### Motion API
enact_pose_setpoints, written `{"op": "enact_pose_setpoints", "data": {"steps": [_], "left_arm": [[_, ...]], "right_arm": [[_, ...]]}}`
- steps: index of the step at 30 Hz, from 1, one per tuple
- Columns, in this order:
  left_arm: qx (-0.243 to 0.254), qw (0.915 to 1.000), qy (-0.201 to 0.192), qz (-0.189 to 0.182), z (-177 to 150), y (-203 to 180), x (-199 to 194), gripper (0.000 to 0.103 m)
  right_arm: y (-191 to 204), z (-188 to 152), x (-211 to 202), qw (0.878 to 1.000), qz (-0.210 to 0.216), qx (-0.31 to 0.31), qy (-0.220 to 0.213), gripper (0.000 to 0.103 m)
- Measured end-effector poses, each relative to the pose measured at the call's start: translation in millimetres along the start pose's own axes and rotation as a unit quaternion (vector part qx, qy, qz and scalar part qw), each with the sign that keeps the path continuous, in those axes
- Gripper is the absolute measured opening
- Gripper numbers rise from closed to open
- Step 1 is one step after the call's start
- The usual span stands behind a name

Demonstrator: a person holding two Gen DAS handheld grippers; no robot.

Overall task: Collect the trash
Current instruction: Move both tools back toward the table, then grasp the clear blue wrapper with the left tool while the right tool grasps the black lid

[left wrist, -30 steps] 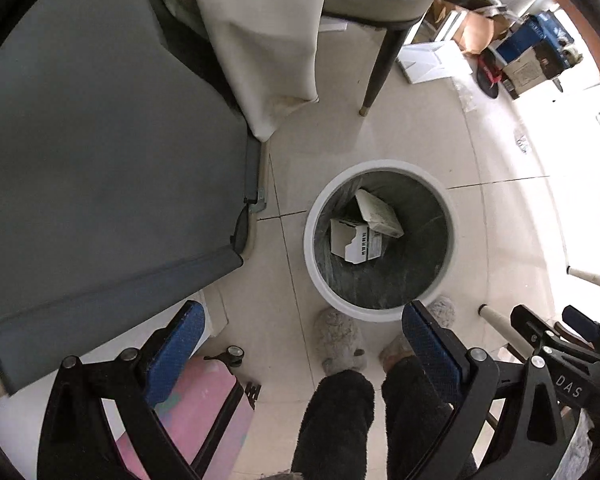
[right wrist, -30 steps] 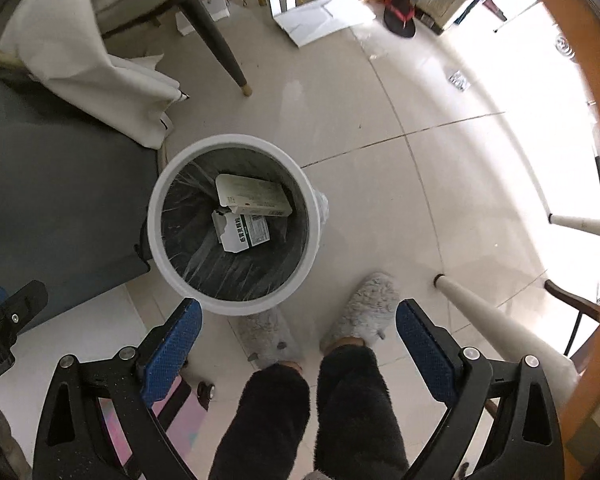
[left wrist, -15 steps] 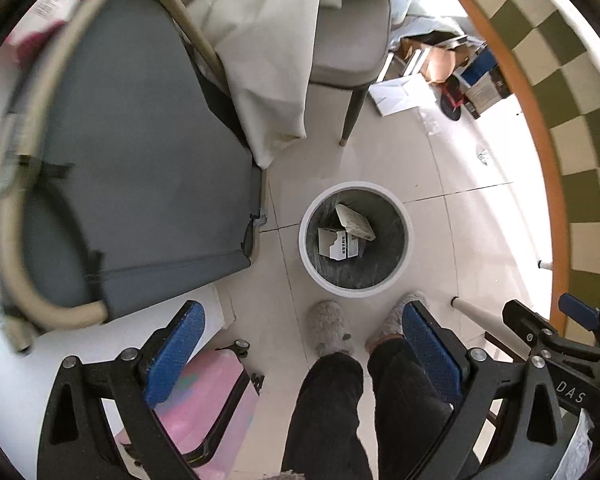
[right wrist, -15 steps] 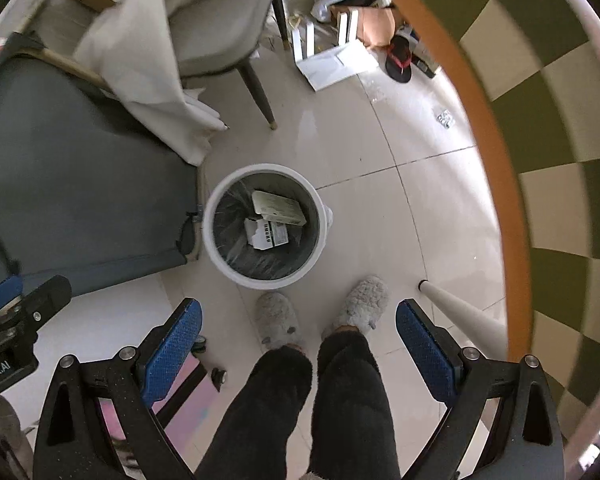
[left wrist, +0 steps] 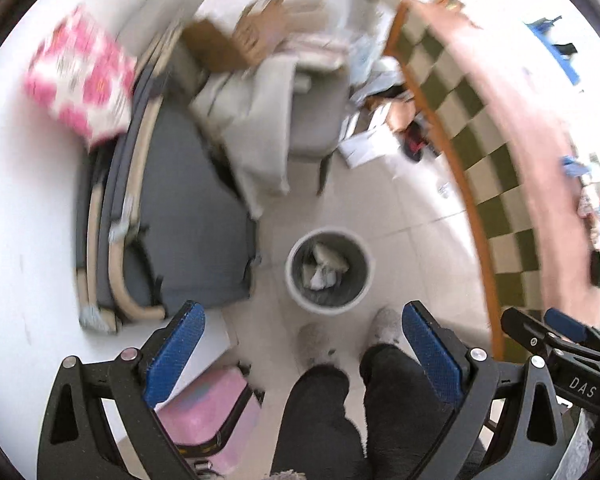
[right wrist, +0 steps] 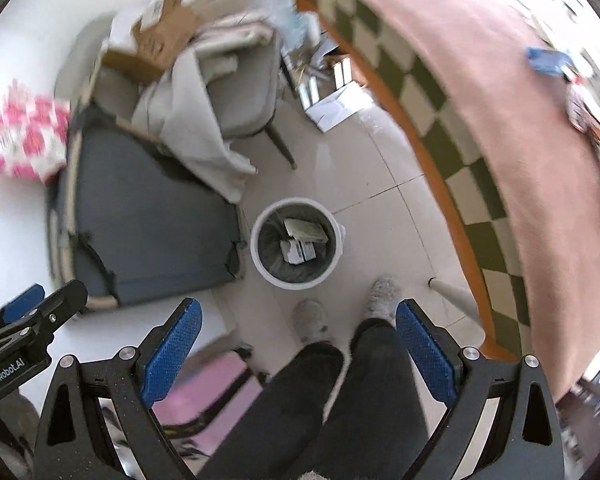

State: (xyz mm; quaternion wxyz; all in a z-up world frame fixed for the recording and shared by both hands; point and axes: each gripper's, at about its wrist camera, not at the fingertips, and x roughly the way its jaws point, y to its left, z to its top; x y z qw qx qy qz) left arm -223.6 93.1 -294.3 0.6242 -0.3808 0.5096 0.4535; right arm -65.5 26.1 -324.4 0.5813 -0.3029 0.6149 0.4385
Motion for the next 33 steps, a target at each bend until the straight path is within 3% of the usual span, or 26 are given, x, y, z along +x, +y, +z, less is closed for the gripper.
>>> {"op": "enact_pose_setpoints", "data": {"steps": [6, 11, 16, 21, 26, 29, 31, 33], "left_arm": [[0.078, 0.9958, -0.044, -0.019, 49.4, -94.4, -32.6, 0.101], [0.149, 0.9874, -0.051, -0.019, 84.1, -196.8, -29.9, 0.103], [0.217, 0.9752, -0.041, -0.013, 106.8, -308.0, -8.2, 0.103], [0.313, 0.9484, -0.048, 0.006, 119.5, -404.6, 12.5, 0.103], [0.417, 0.9070, -0.048, 0.026, 130.9, -481.7, 35.7, 0.103], [0.456, 0.8886, -0.036, 0.029, 137.2, -513.2, 53.7, 0.102], [0.470, 0.8819, -0.026, 0.030, 143.6, -527.1, 66.4, 0.091], [0.476, 0.8792, -0.012, 0.025, 150.7, -538.5, 77.6, 0.059]], "right_arm": [[-76.9, 28.8, -64.6, 0.995, 0.007, 0.082, -0.050, 0.099], [-199.9, 48.5, -97.8, 0.979, -0.026, 0.188, -0.070, 0.099], [-323.4, 61.6, -86.3, 0.957, -0.081, 0.277, -0.043, 0.099], [-417.8, 76.6, -46.7, 0.944, -0.089, 0.316, 0.027, 0.099], [-450.6, 91.7, -24.7, 0.948, -0.078, 0.304, 0.053, 0.099], [-458.4, 98.6, -14.4, 0.949, -0.063, 0.304, 0.061, 0.099], [-463.7, 102.2, -7.7, 0.949, -0.058, 0.302, 0.065, 0.099], [-467.3, 104.7, -0.7, 0.948, -0.055, 0.305, 0.070, 0.099]]}}
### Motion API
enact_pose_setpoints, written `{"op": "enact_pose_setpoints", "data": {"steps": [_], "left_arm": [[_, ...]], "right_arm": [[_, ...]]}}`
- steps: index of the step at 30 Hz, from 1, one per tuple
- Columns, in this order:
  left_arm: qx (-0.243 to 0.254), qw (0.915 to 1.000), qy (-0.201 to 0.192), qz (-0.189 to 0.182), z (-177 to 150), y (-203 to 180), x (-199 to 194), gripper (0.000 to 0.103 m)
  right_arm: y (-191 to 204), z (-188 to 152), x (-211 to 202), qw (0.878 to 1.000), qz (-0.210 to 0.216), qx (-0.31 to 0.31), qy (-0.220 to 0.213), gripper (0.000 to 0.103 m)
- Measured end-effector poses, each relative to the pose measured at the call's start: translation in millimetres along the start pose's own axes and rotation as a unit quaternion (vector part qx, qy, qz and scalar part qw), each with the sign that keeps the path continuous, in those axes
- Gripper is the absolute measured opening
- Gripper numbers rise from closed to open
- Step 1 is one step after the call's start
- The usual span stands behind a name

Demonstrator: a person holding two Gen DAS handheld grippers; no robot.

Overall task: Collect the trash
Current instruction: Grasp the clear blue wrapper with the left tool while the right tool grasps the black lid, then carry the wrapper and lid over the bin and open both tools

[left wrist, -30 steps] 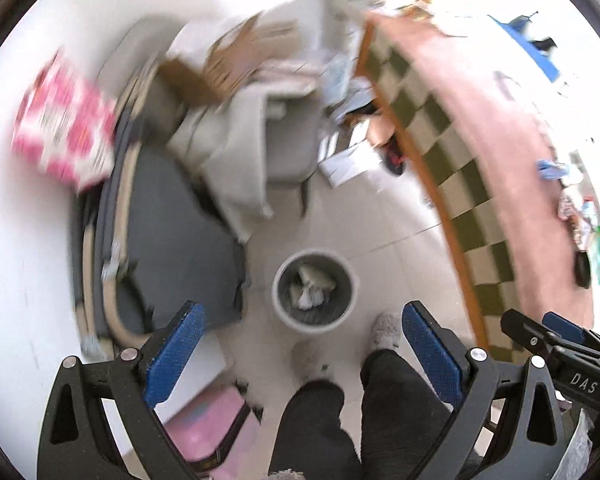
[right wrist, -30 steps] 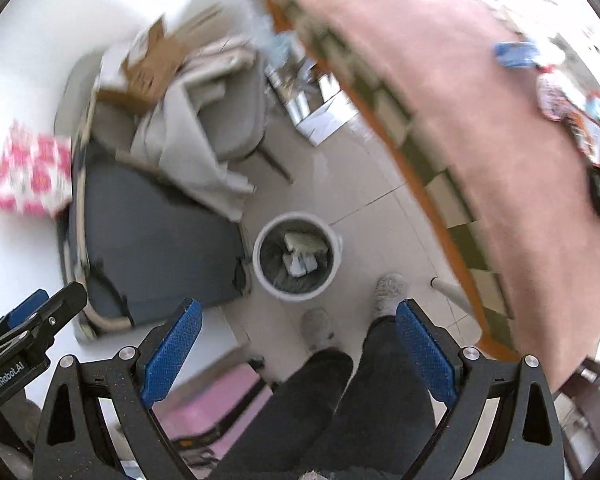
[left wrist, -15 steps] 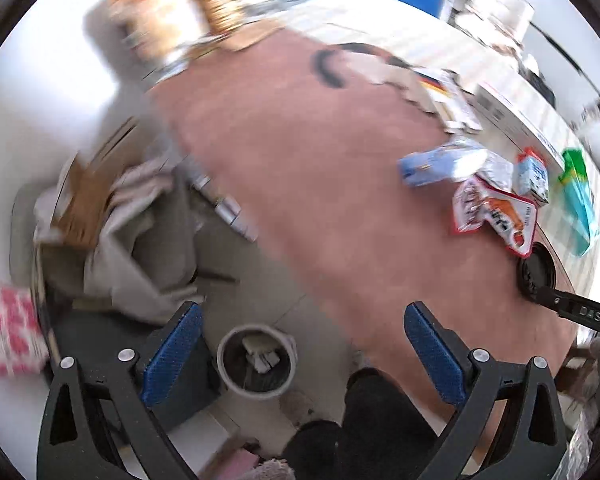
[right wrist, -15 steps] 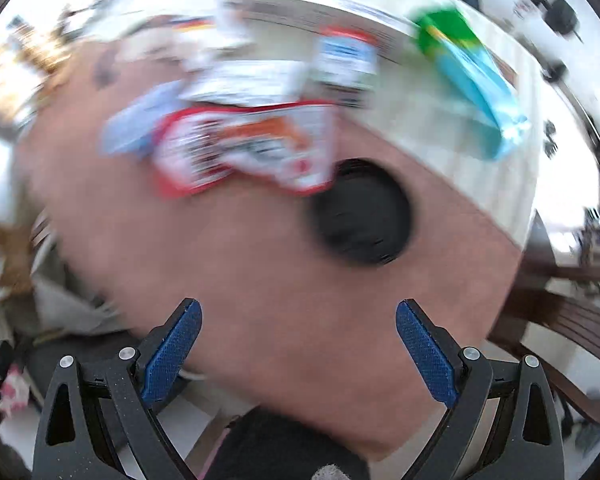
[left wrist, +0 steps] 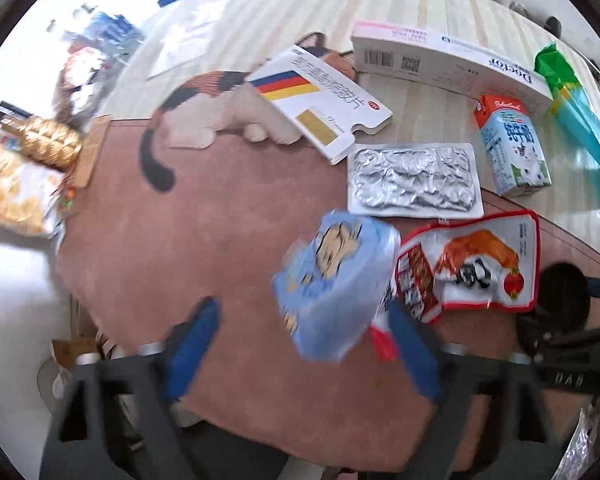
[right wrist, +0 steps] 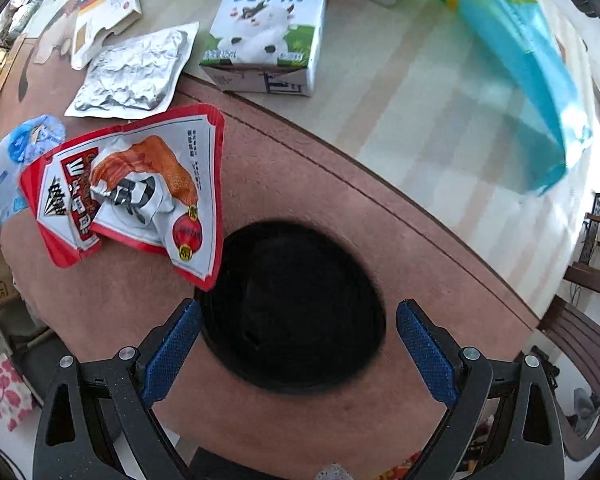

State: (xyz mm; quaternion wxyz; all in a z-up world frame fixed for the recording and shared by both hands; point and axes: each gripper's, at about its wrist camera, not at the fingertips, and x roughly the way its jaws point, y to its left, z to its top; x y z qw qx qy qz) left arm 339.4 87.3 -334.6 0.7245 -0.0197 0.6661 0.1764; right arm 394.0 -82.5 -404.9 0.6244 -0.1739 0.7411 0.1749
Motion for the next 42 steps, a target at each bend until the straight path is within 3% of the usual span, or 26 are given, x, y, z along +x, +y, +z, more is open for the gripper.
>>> {"op": "enact_pose_setpoints", "data": {"steps": [1, 2, 4, 6, 8, 10, 12, 15, 18, 24, 31, 37, 42], "left_arm": [[0.000, 0.9999, 0.003, -0.010, 4.0, 0.4, 3.7, 0.051], [-0.001, 0.9997, 0.005, -0.022, 7.4, 1.1, 6.0, 0.034], [-0.004, 0.9992, 0.005, -0.040, 12.2, 2.3, 7.6, 0.023], [-0.005, 0.9991, 0.002, -0.043, 13.9, 0.9, 6.2, 0.016], [-0.006, 0.9991, -0.002, -0.043, 12.8, 2.1, 1.3, 0.012], [-0.011, 0.9992, -0.005, -0.039, 8.1, 2.4, -4.8, 0.010], [-0.019, 0.9992, -0.012, -0.034, 1.3, 6.1, -10.9, 0.009], [-0.044, 0.9984, -0.020, -0.029, -10.3, 15.3, -21.4, 0.009], [-0.078, 0.9961, -0.029, -0.030, -27.2, 25.8, -32.9, 0.009], [-0.128, 0.9901, -0.042, -0.040, -64.9, 44.3, -50.9, 0.009], [-0.176, 0.9808, -0.055, -0.063, -115.9, 69.5, -68.3, 0.009], [-0.217, 0.9708, -0.068, -0.075, -171.5, 99.0, -85.4, 0.009], [-0.252, 0.9622, -0.072, -0.075, -236.7, 122.5, -93.4, 0.009]], "right_arm": [[-0.9, 3.4, 3.0, 1.000, -0.004, 0.001, 0.002, 0.099], [-2.1, 5.8, 5.0, 1.000, -0.006, 0.002, 0.002, 0.099], [-1.8, 10.6, 7.8, 1.000, -0.008, 0.006, 0.002, 0.099], [-8.4, 14.4, 8.5, 1.000, -0.007, 0.013, -0.006, 0.091], [-13.0, 15.4, 7.7, 1.000, -0.007, 0.020, -0.014, 0.083], [-17.5, 17.2, 5.6, 0.999, -0.007, 0.025, -0.024, 0.066], [-24.8, 18.1, -2.5, 0.999, -0.002, 0.029, -0.030, 0.039], [-38.5, 16.3, -8.4, 0.999, 0.019, 0.042, -0.027, 0.021], [-48.2, 11.0, -15.1, 0.998, 0.038, 0.046, -0.032, 0.009], [-60.4, -17.3, -38.2, 0.994, 0.075, 0.058, -0.055, 0.005], [-61.8, -46.6, -68.4, 0.992, 0.081, 0.043, -0.087, 0.004], [-0.8, -98.5, -94.3, 0.990, 0.092, 0.005, -0.102, 0.004], [67.9, -136.5, -91.7, 0.988, 0.103, -0.045, -0.105, 0.004]]}}
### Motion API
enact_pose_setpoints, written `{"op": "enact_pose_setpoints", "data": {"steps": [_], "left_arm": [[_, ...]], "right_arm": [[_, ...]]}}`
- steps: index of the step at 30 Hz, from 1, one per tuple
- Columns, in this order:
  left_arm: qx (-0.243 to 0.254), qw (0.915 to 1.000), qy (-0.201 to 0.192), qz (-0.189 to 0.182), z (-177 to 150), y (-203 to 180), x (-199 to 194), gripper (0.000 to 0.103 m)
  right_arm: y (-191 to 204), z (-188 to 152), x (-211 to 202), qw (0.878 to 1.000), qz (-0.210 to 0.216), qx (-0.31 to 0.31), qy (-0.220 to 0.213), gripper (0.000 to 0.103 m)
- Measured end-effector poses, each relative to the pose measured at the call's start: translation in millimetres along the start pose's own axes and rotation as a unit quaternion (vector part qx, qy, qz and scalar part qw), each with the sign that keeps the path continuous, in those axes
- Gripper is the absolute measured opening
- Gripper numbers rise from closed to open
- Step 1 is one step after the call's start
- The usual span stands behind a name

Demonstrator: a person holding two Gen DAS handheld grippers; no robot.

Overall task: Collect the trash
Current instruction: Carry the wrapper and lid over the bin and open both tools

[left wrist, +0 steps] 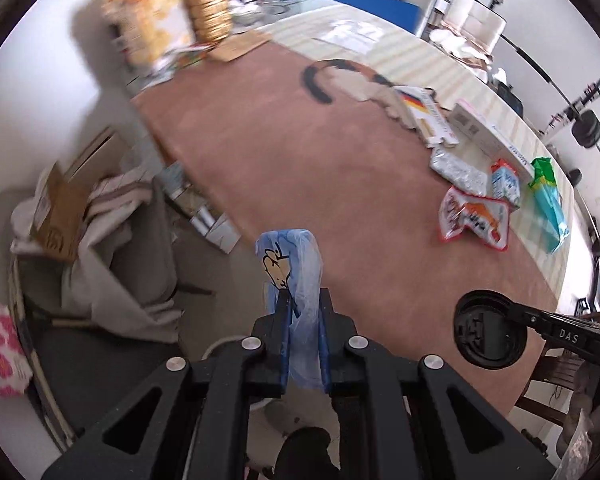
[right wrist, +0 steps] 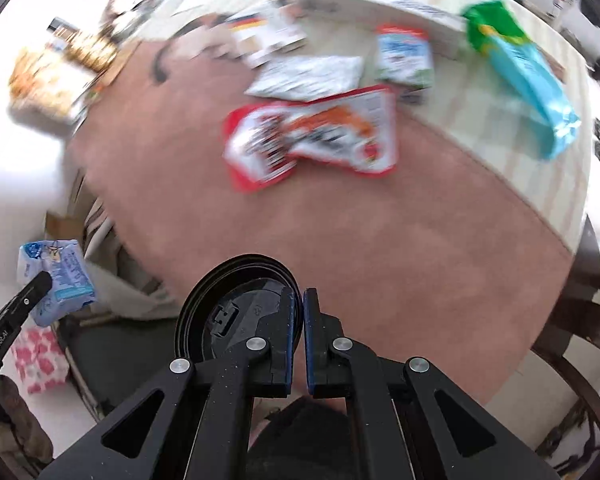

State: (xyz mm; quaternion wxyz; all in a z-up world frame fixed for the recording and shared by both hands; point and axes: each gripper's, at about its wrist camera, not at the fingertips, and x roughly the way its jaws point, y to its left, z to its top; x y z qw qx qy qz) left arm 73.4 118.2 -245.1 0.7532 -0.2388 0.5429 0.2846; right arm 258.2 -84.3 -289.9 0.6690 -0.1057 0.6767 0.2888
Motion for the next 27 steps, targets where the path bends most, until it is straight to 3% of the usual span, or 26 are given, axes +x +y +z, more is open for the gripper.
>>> {"op": "enact_pose_setpoints", "data": {"steps": [6, 11, 16, 24, 25, 27], "left_arm": [[-0.051, 0.9987, 0.008, 0.003, -67.8, 65.9, -8.4, 0.009], [-0.118, 0.9912, 0.059, -0.008, -129.9, 125.6, 25.0, 0.009], [-0.207, 0.9713, 0.105, -0.050, -193.1, 185.6, 99.2, 0.009], [-0.320, 0.9274, 0.165, -0.101, -267.3, 245.2, 251.7, 0.017], [-0.325, 0.9248, 0.169, -0.103, -273.5, 249.2, 268.3, 0.018], [-0.323, 0.9255, 0.172, -0.096, -285.2, 256.5, 298.7, 0.032]], "right_arm": [[83.3, -57.3, 34.1, 0.998, 0.007, -0.062, 0.018, 0.004], [146.5, -112.7, 90.1, 0.992, -0.002, -0.113, 0.048, 0.004], [181.4, -160.1, 184.8, 0.984, -0.026, -0.142, 0.100, 0.004], [194.0, -199.9, 363.9, 0.974, -0.056, -0.153, 0.160, 0.005], [193.7, -201.2, 385.4, 0.973, -0.055, -0.153, 0.165, 0.005], [192.5, -203.5, 426.0, 0.970, -0.049, -0.161, 0.175, 0.005]]}}
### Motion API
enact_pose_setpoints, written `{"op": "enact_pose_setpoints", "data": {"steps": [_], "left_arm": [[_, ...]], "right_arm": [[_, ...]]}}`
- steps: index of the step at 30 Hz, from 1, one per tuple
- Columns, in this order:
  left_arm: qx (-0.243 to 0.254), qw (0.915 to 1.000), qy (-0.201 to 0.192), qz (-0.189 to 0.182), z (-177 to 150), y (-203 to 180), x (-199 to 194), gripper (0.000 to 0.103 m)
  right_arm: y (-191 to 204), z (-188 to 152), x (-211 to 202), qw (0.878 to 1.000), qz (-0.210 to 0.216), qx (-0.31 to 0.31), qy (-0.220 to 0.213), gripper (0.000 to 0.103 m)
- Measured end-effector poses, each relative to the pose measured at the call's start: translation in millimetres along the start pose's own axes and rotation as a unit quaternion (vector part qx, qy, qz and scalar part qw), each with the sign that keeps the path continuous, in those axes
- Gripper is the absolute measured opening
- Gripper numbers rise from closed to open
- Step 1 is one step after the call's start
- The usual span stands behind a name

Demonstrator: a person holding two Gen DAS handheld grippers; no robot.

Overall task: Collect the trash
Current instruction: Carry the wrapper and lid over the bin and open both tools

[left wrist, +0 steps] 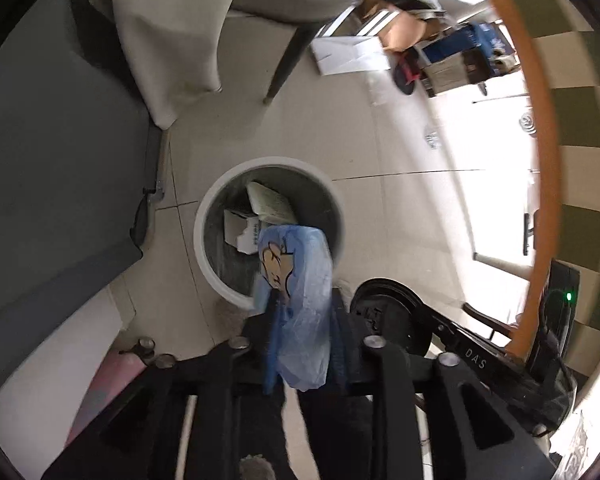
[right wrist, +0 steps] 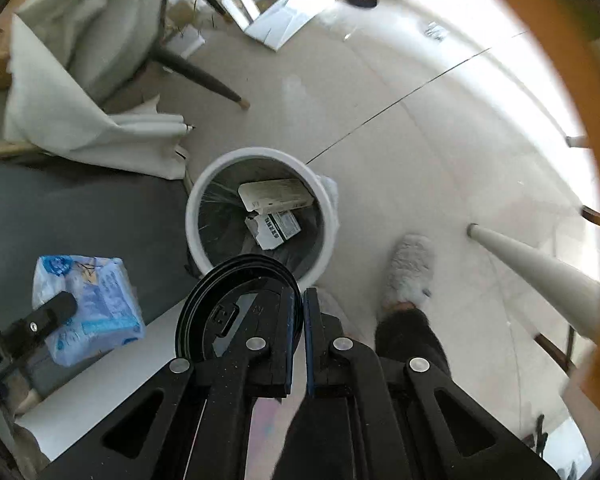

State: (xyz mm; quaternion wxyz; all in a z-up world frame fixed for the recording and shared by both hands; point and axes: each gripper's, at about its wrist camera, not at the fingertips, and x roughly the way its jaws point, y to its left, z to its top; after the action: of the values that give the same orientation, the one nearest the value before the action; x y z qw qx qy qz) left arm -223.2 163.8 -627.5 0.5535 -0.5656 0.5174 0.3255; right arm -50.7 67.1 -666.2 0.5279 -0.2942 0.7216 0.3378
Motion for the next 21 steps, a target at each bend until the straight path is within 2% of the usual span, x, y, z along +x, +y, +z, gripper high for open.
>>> {"op": "enact_pose_setpoints", "data": {"steps": [1, 2, 3, 4, 6, 8, 11, 15, 21], "left_arm": [[-0.002, 0.9999, 0.001, 0.010, 2.2, 7.8, 13.0, 0.039], [-0.003, 0.9999, -0.001, 0.014, 4.1, 12.7, 23.3, 0.064], [-0.006, 0.9997, -0.004, 0.021, 4.9, 19.2, 32.0, 0.089], [-0.010, 0.9995, -0.008, 0.029, 5.3, 24.9, 39.0, 0.093], [-0.018, 0.9991, -0.009, 0.036, 5.2, 37.5, 51.8, 0.094], [-0.023, 0.9982, -0.010, 0.055, 5.1, 45.2, 61.3, 0.097], [-0.016, 0.9952, -0.029, 0.092, 1.7, 49.2, 65.2, 0.099], [0.000, 0.9890, -0.054, 0.138, -6.3, 50.5, 61.5, 0.099], [0.000, 0.9846, -0.065, 0.162, -14.4, 52.6, 43.5, 0.099]], "right_arm": [[1.1, 4.4, 16.5, 1.000, 0.005, -0.004, 0.005, 0.005], [2.2, 9.0, 38.2, 1.000, 0.014, -0.009, 0.012, 0.007], [2.5, 12.8, 49.8, 1.000, 0.015, -0.016, 0.017, 0.016], [6.1, 16.2, 68.8, 0.999, 0.007, -0.033, 0.023, 0.025], [7.9, 17.6, 85.9, 0.999, 0.000, -0.049, 0.019, 0.066], [10.4, 18.8, 102.0, 0.997, -0.018, -0.070, 0.015, 0.078], [14.1, 16.8, 112.3, 0.994, -0.047, -0.099, 0.012, 0.101], [21.2, 9.4, 109.4, 0.988, -0.085, -0.131, -0.006, 0.102], [30.6, 1.6, 92.2, 0.986, -0.092, -0.138, -0.019, 0.102]]}}
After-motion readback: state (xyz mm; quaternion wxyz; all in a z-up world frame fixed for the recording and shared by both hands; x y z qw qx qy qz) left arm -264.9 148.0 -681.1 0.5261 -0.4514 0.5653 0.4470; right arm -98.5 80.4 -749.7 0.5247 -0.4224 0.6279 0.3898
